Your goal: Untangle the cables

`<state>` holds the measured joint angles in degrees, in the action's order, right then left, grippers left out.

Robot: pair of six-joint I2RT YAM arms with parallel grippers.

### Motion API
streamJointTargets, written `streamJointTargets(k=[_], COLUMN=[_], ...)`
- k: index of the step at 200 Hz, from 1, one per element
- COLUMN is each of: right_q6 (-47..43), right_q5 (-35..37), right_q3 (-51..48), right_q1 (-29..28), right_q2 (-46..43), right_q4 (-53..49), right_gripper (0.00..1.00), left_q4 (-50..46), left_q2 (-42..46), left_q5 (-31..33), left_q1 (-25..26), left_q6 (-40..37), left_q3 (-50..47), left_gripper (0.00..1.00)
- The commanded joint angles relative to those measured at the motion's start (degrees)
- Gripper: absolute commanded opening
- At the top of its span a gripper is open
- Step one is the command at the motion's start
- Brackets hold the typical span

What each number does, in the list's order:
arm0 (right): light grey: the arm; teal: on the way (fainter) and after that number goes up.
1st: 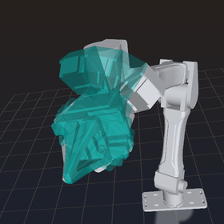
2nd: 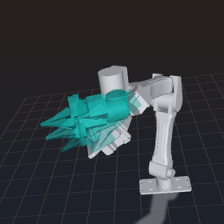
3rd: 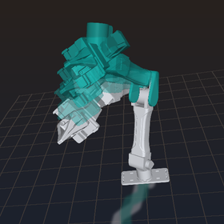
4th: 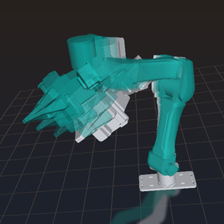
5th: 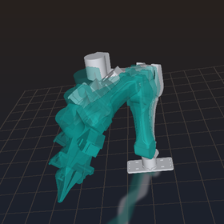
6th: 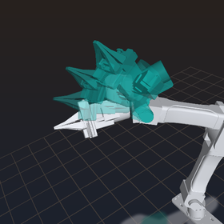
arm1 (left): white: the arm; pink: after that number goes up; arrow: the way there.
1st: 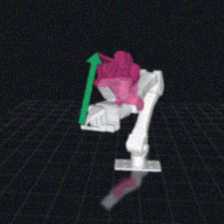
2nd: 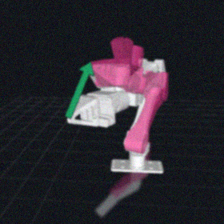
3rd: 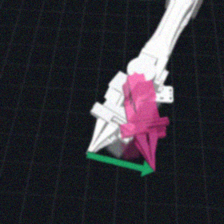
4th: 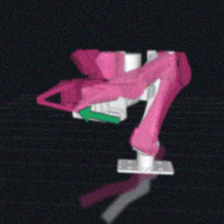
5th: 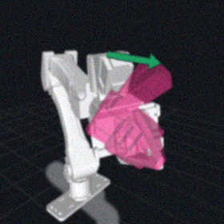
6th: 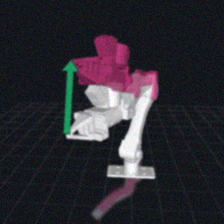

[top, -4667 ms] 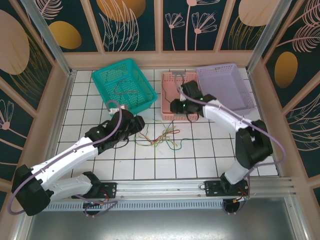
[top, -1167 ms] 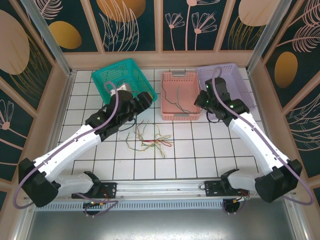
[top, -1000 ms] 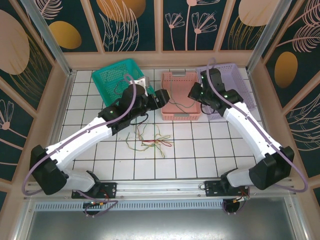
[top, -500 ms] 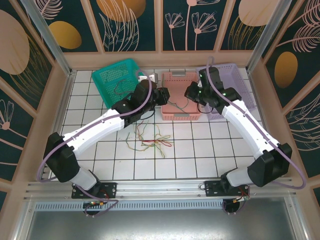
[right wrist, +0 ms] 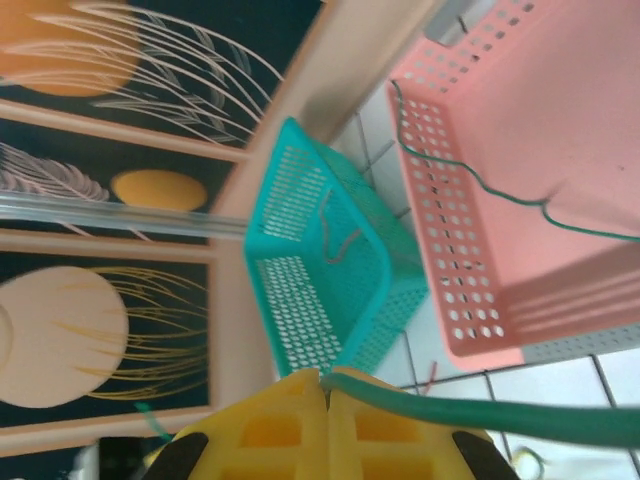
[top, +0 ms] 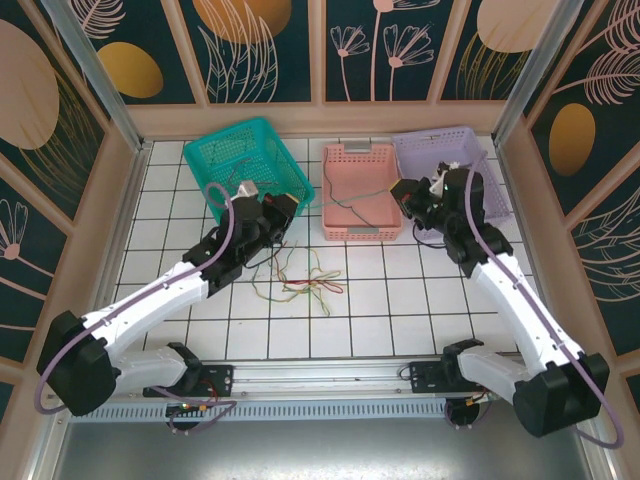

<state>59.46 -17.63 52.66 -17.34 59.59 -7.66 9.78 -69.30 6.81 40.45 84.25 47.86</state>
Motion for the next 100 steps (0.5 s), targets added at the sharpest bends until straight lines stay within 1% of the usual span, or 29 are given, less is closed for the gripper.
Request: streamJointTargets(k=[1, 21, 27, 37, 39, 53, 60, 73, 86, 95, 100], right_q6=[8.1, 6.9, 5.3, -0.1, -1.3, -10.5, -15.0, -22.8, -30.3, -34.9, -37.7], right_q5=[11.8, 12.9, 12.4, 10.2, 9.7, 5.6, 4.1, 3.1, 3.3, 3.9, 4.1], right_q3=[-4.2, -4.7, -4.0, -1.5, -0.8, 4.3, 7.0, 12.2, 15.8, 17.6, 18.5], right_q1=[3.2, 3.2, 3.2, 3.3, 3.3, 3.2, 3.2, 3.4, 3.7, 3.8, 3.9], right_q2=[-2.8, -2.0, -1.4, 0.2, 0.5, 2.8, 3.8, 5.8, 7.1, 7.7, 8.1], right_q4=[19.4, 26.0, 26.9, 27.2, 27.1, 23.1, 20.0, 12.6, 7.9, 5.7, 4.8], right_gripper=[0.00, 0.00, 0.00, 0.00, 0.00, 0.00, 0.00, 0.00, 0.00, 0.00, 0.00], left_q4=[3.9, 6.1, 6.3, 6.7, 6.7, 4.0, 1.5, -4.4, -11.4, -15.6, -18.1], left_q2=[0.8, 1.1, 1.0, 0.7, 0.7, 0.6, 0.9, 2.2, 3.9, 5.0, 5.6], left_q5=[2.1, 1.0, 0.5, -0.5, -0.7, -1.7, -1.7, 0.3, 3.5, 5.6, 6.9], left_q1=[-1.8, -1.8, -1.7, -1.7, -1.7, -1.8, -1.7, -1.8, -1.8, -1.7, -1.7], left_q6=[14.7, 20.1, 20.9, 21.0, 20.9, 18.7, 17.0, 12.2, 7.6, 4.8, 3.3], left_q3=[-3.2, -5.2, -5.2, -4.9, -4.7, -3.2, -1.9, 0.5, 3.4, 5.2, 6.3], left_gripper=[0.00, 0.00, 0.00, 0.00, 0.02, 0.35, 0.46, 0.56, 0.63, 0.67, 0.67])
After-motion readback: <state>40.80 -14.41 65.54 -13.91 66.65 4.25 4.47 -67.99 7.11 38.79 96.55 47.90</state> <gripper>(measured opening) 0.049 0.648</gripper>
